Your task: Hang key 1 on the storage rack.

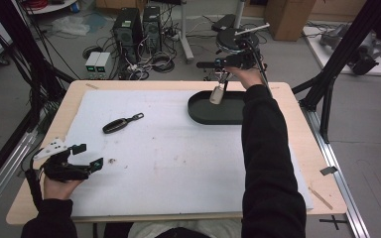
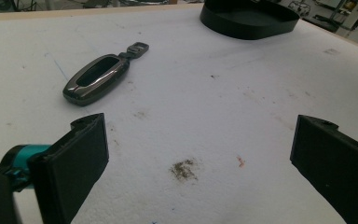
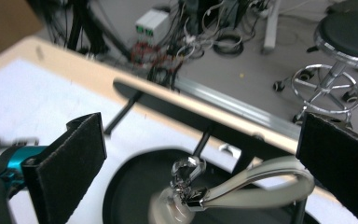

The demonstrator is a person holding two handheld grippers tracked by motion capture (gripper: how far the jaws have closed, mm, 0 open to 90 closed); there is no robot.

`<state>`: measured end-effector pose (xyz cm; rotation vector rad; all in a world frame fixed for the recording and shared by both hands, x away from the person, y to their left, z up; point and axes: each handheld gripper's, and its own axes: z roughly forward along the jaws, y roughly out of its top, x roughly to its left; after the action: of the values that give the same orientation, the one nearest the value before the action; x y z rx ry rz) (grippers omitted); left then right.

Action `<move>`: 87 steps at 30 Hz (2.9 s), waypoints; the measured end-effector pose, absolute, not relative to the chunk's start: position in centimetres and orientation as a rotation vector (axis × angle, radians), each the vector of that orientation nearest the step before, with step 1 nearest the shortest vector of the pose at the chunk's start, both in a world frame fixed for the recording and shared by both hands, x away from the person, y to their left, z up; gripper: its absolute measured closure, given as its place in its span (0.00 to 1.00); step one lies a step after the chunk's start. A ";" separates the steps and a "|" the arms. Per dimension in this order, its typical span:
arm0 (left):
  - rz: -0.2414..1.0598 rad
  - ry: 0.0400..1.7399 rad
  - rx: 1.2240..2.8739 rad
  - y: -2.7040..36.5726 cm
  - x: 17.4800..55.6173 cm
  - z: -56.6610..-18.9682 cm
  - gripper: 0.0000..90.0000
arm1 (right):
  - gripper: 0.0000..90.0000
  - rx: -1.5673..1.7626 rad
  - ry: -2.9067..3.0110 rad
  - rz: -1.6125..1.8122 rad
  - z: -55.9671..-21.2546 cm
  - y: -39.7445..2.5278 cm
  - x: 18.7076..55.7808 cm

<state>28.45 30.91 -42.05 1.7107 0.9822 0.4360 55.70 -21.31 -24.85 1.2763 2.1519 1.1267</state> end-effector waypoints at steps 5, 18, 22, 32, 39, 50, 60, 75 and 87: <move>0.436 0.980 1.713 30.9 28.5 -42.0 0.05 | 0.01 1.234 2.172 1.151 -25.3 -22.0 54.2; 0.441 0.984 1.711 31.0 28.4 -42.0 0.05 | 0.01 1.165 2.220 1.172 -27.9 -22.9 51.0; 0.439 0.985 1.712 31.0 28.4 -42.0 0.05 | 0.01 1.120 2.229 1.177 -28.4 -23.2 49.6; 0.437 0.983 1.712 30.9 28.4 -42.0 0.05 | 0.01 1.094 2.236 1.165 -30.2 -24.3 46.6; 0.436 0.986 1.710 30.9 28.4 -42.0 0.05 | 0.01 1.075 2.226 1.194 -31.5 -24.9 44.5; 0.433 0.986 1.717 30.9 28.5 -42.0 0.05 | 0.01 1.090 2.226 1.195 -34.0 -26.2 41.8; 0.433 0.987 1.717 30.9 28.5 -42.0 0.05 | 0.01 1.093 2.243 1.221 -35.4 -27.1 39.5; 0.430 0.990 1.711 30.9 28.5 -42.1 0.05 | 0.01 1.108 2.247 1.169 -37.8 -28.9 36.3; 0.437 0.992 1.718 30.9 28.5 -42.0 0.05 | 0.01 1.115 2.237 1.182 -39.6 -29.9 34.4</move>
<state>28.46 30.89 -41.98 1.7181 0.9923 0.4371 34.36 -29.89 -39.62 1.1148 2.2367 1.1817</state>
